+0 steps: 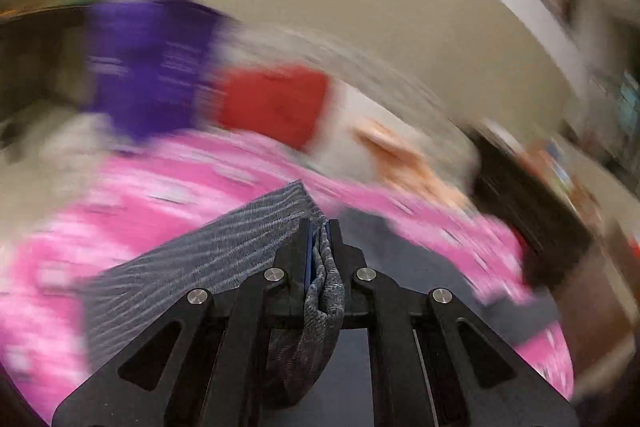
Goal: Fold large clothes
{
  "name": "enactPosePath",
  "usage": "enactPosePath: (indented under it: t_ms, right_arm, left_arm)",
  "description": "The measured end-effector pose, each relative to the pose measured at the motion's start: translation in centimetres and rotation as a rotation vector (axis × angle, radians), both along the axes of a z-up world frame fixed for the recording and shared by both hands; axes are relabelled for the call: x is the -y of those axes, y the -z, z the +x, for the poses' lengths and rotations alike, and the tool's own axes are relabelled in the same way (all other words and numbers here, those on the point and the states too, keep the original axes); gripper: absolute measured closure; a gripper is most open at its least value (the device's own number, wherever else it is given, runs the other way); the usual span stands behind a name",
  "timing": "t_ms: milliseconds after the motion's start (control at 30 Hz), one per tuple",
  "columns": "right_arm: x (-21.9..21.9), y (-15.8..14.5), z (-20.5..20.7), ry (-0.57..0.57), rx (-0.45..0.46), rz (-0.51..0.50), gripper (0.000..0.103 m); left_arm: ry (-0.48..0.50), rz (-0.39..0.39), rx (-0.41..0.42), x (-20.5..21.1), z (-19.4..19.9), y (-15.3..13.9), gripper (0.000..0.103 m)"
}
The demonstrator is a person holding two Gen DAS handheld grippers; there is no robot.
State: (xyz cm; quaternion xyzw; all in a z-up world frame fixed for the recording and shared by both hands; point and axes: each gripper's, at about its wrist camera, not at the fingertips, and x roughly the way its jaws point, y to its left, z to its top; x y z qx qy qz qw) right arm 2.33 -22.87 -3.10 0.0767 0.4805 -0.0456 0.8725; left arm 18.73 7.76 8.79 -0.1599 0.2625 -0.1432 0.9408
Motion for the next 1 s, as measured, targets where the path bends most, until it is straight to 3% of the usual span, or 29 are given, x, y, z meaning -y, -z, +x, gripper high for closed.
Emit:
enactPosePath:
  t_ms: [67, 100, 200, 333, 400, 533, 667, 767, 833, 867, 900, 967, 1000]
  right_arm:
    - [-0.1, 0.0, -0.3, 0.002, 0.006, 0.000, 0.000]
    - [-0.4, -0.1, -0.3, 0.002, 0.002, -0.012, 0.000]
    - [-0.5, -0.2, -0.6, 0.017, -0.012, -0.022, 0.000]
    - [0.0, -0.3, -1.8, 0.043, -0.010, 0.012, 0.000]
    - [-0.1, -0.2, -1.8, 0.045, -0.006, 0.017, 0.000]
    - [-0.8, -0.1, -1.7, 0.040, 0.000, -0.011, 0.000]
    - [-0.5, -0.1, -2.2, 0.040, 0.012, -0.001, 0.000]
    - [-0.5, 0.0, -2.2, 0.040, 0.012, -0.003, 0.000]
    - [-0.6, 0.0, -2.1, 0.039, 0.011, -0.004, 0.000]
    - [-0.6, 0.0, -2.1, 0.039, 0.011, -0.003, 0.000]
    - [-0.6, 0.0, -2.0, 0.039, 0.011, -0.003, 0.000]
    - [-0.6, -0.1, -2.0, 0.039, 0.011, -0.004, 0.000]
    - [-0.6, -0.1, -2.0, 0.039, 0.011, -0.004, 0.000]
  left_arm:
    - [0.147, -0.001, -0.033, 6.5, 1.0, 2.1, 0.098]
    - [0.242, -0.016, -0.083, 10.9, 1.5, 4.5, 0.098]
    - [0.427, -0.054, -0.220, 18.5, 1.2, 9.8, 0.098]
    - [0.596, -0.015, -0.283, 23.4, -1.7, 12.9, 0.098]
    - [0.608, 0.004, -0.280, 23.8, -2.2, 12.9, 0.098]
    - [0.526, -0.044, -0.255, 22.7, -1.2, 11.9, 0.098]
    - [0.361, -0.099, -0.134, 20.5, -0.3, 9.0, 0.098]
    - [0.357, -0.128, -0.103, 21.2, -0.7, 8.8, 0.098]
    - [0.424, -0.087, -0.168, 22.7, -1.0, 10.4, 0.093]
    - [0.454, -0.076, -0.213, 23.2, -1.0, 11.3, 0.086]
    - [0.485, -0.064, -0.284, 23.6, -0.8, 12.2, 0.068]
    - [0.510, -0.078, -0.411, 23.9, -0.6, 13.8, 0.051]
    - [0.522, -0.115, -0.455, 23.5, -0.7, 14.1, 0.051]
